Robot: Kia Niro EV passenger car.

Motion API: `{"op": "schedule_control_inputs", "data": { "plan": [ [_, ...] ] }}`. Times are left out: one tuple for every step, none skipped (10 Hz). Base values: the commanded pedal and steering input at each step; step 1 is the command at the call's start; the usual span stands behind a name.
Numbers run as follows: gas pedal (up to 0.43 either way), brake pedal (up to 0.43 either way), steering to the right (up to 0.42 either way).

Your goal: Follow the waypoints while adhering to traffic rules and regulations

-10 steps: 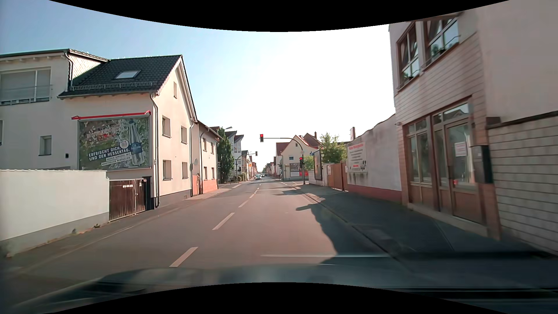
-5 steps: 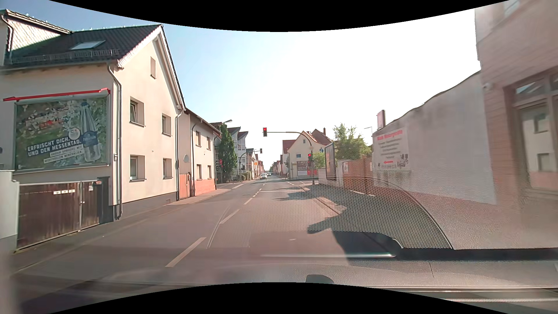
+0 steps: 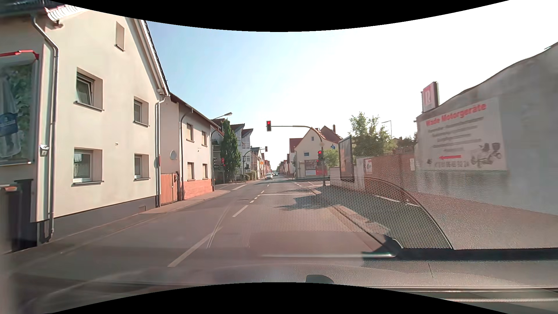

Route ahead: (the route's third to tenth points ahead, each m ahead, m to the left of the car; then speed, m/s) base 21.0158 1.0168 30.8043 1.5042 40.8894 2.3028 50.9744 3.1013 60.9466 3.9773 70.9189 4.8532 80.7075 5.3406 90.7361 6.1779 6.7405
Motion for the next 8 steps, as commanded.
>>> {"op": "schedule_control_inputs", "data": {
  "plan": [
    [0.000,0.232,-0.041],
    [0.000,0.232,-0.040],
    [0.000,0.238,-0.039],
    [0.000,0.238,-0.038],
    [0.000,0.238,-0.035],
    [0.000,0.238,-0.030],
    [0.000,0.244,-0.026],
    [0.000,0.244,-0.024]
  ]
}}
